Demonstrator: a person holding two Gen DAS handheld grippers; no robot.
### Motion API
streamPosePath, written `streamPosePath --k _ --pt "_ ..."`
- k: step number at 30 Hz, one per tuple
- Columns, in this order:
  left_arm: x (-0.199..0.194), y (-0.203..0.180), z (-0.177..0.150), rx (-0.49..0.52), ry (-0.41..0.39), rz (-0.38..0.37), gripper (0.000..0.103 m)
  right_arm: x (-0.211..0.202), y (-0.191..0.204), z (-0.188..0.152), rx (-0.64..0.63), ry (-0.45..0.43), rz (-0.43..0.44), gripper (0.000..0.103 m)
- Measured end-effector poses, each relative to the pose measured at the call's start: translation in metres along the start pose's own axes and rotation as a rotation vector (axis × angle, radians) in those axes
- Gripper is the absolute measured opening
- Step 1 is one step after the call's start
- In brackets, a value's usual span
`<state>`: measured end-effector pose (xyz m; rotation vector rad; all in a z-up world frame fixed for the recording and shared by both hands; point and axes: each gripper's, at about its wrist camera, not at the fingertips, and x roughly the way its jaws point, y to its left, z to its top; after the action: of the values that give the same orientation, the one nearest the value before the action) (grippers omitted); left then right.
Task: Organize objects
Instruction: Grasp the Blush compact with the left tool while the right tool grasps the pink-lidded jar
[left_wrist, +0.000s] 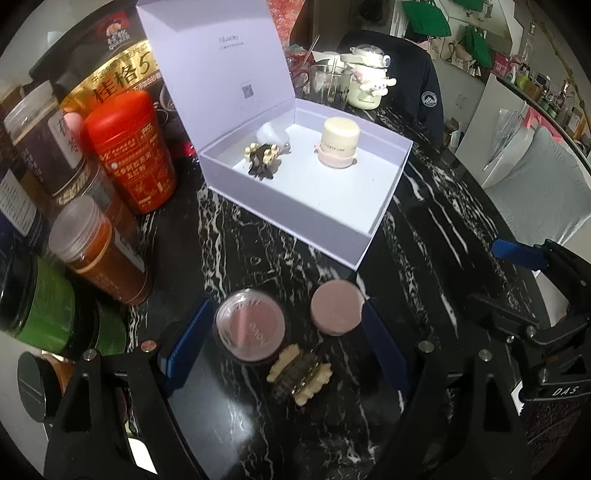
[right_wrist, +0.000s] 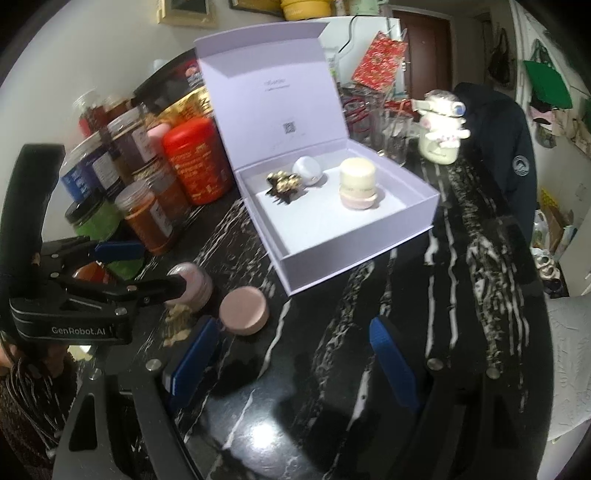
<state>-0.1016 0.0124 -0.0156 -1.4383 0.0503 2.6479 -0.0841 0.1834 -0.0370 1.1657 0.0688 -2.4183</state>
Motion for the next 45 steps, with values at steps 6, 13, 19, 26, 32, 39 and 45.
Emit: streamPosePath --k 6,13,19,26,32,39,45 --pt "0.001 0.003 -0.015 0.004 0.009 0.004 0.082 0.007 0.012 -0.009 -0.025 0.015 0.022 0.085" --pt "-0.002 0.009 -0.031 -0.019 0.008 -0.004 0.082 0.015 0.023 -0.018 -0.038 0.037 0.053 0.085" --pt "-0.002 0.016 -0.045 -0.030 0.014 0.006 0.082 0.027 0.033 -0.029 -0.064 0.061 0.072 0.085" --pt "0.006 0.028 -0.062 -0.066 0.036 -0.015 0.082 0.038 0.035 -0.036 -0.054 0.070 0.090 0.085" --pt "0.009 0.038 -0.062 -0.087 0.029 -0.023 0.082 0.047 0.033 -0.033 -0.051 0.064 0.093 0.085" --pt "0.015 0.042 -0.053 -0.082 0.012 -0.009 0.082 0.056 0.035 -0.024 -0.080 0.044 0.106 0.085" --pt "0.022 0.043 -0.044 -0.068 -0.003 -0.043 0.081 0.070 0.034 -0.018 -0.092 0.065 0.112 0.076"
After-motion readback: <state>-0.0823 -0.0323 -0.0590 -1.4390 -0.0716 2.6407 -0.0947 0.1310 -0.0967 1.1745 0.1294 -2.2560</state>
